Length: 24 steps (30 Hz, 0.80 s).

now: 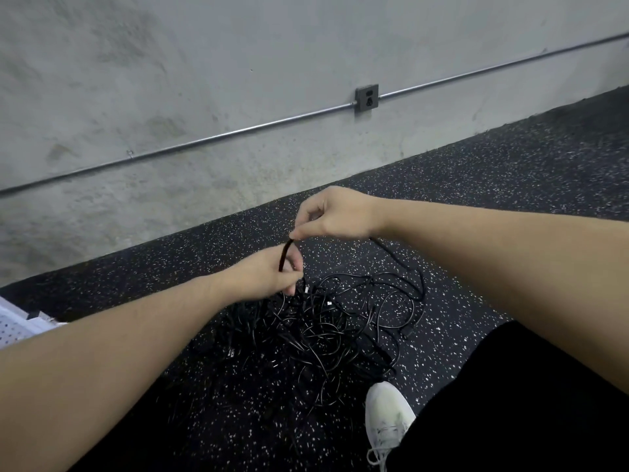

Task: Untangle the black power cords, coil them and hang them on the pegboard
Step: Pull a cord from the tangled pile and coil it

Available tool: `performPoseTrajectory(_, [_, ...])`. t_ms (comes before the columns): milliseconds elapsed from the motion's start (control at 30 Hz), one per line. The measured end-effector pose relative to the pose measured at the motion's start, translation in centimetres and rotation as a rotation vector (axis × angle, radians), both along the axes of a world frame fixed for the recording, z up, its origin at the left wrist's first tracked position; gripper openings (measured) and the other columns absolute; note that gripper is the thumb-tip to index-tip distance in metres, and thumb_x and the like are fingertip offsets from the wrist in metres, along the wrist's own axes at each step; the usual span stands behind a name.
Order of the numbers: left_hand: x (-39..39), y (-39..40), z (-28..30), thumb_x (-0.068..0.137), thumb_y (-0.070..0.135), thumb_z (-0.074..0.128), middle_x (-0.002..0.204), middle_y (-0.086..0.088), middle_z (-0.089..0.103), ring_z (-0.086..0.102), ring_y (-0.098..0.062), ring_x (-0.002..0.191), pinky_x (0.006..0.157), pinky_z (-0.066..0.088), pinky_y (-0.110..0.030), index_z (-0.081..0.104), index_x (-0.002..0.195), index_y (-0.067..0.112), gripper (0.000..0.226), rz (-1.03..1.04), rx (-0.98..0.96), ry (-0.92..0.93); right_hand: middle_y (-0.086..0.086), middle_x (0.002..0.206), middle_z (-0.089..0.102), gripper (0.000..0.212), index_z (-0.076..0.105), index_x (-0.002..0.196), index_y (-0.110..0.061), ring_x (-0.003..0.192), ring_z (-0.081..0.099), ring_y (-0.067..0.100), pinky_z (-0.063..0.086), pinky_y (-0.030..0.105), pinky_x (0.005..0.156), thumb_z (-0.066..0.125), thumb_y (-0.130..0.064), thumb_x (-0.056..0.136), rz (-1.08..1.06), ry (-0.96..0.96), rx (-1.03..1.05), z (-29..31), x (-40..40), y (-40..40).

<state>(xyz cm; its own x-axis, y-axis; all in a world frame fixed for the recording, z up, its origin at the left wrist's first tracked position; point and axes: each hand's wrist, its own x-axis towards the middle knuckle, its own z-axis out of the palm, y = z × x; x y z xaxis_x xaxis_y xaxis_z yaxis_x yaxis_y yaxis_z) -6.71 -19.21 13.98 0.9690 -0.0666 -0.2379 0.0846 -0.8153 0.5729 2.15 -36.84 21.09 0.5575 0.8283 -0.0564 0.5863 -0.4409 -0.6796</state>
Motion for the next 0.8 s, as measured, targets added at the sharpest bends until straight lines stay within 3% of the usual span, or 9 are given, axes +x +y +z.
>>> performPoseTrajectory(100, [-0.3,1.8,-1.6,0.103,0.033,0.058,0.087,0.010,0.078,0.057,-0.015,0.067,0.064,0.046,-0.033,0.060,0.103,0.029,0.004,0.007,0.086,0.118,-0.012,0.051,0.049,0.022,0.075,0.100,-0.013,0.040,0.032,0.003,0.028,0.016,0.043,0.073,-0.033,0.092,-0.076,0.134,0.124,0.8,0.5,-1.3])
performPoseTrajectory(233, [-1.2,4.1,-2.1,0.108,0.036,0.047,0.094,0.010,0.073,0.055,-0.008,0.070,0.067,0.046,-0.023,0.064,0.101,0.027,0.021,0.058,0.171,0.138,-0.006,0.054,0.042,0.024,0.075,0.100,-0.015,0.047,0.027,0.010,0.028,0.016,0.041,0.074,-0.037,0.090,-0.158,0.254,0.217,0.8,1.3,-2.5])
performPoseTrajectory(333, [-1.6,5.1,-2.0,0.110,0.037,0.039,0.090,0.010,0.072,0.054,-0.005,0.064,0.060,0.044,-0.018,0.067,0.100,0.028,0.031,0.116,0.160,0.082,-0.008,0.054,0.044,0.024,0.074,0.105,-0.015,0.045,0.028,0.009,0.022,0.020,0.041,0.074,-0.034,0.091,-0.270,0.275,0.255,0.0,2.3,-3.2])
performPoseTrajectory(400, [-1.7,5.5,-2.0,0.109,0.038,0.041,0.084,0.006,0.075,0.061,-0.008,0.062,0.064,0.050,-0.026,0.067,0.100,0.031,0.029,0.128,0.128,0.054,-0.006,0.063,0.052,0.015,0.073,0.104,-0.020,0.047,0.035,0.007,0.027,0.020,0.042,0.072,-0.030,0.093,-0.363,0.238,0.270,-0.5,2.9,-3.3])
performPoseTrajectory(500, [-1.8,4.8,-1.2,0.108,0.041,0.041,0.065,0.001,0.070,0.069,-0.012,0.064,0.066,0.054,-0.033,0.067,0.101,0.033,0.029,0.182,0.100,-0.033,-0.003,0.087,0.067,0.014,0.069,0.107,-0.021,0.063,0.052,0.012,0.044,0.022,0.055,0.063,-0.030,0.099,-0.411,0.085,0.137,-1.3,3.5,-3.6])
performPoseTrajectory(567, [-1.5,3.8,-0.2,0.109,0.038,0.041,0.057,0.002,0.054,0.055,-0.014,0.053,0.048,0.042,-0.019,0.067,0.101,0.032,0.027,0.199,0.068,-0.122,-0.004,0.105,0.069,0.018,0.067,0.114,-0.023,0.073,0.059,0.011,0.053,0.024,0.064,0.058,-0.031,0.100,-0.301,-0.026,-0.056,-1.7,3.2,-3.6])
performPoseTrajectory(633, [-0.8,2.3,1.0,0.108,0.034,0.045,0.058,0.005,0.048,0.038,-0.008,0.046,0.042,0.029,-0.018,0.065,0.104,0.033,0.021,0.179,0.034,-0.210,-0.005,0.114,0.067,0.023,0.067,0.120,-0.024,0.092,0.063,0.013,0.054,0.027,0.080,0.059,-0.031,0.100,-0.149,-0.069,-0.190,-1.9,2.5,-3.2])
performPoseTrajectory(700, [0.2,0.7,2.0,0.106,0.029,0.052,0.069,0.001,0.059,0.036,-0.005,0.044,0.043,0.028,-0.019,0.058,0.113,0.030,0.010,0.158,-0.042,-0.258,-0.005,0.103,0.070,0.022,0.068,0.118,-0.021,0.093,0.064,0.012,0.048,0.019,0.076,0.060,-0.029,0.100,-0.040,-0.002,-0.200,-1.7,1.5,-2.2])
performPoseTrajectory(800, [1.0,-1.0,2.9,0.102,0.012,0.056,0.079,-0.013,0.064,0.034,-0.006,0.046,0.047,0.028,-0.024,0.044,0.107,0.029,0.021,0.091,-0.153,-0.240,-0.001,0.067,0.066,0.012,0.067,0.098,-0.017,0.064,0.064,0.015,0.052,0.023,0.069,0.058,-0.023,0.101,0.036,0.233,-0.109,-1.2,0.6,-1.0])
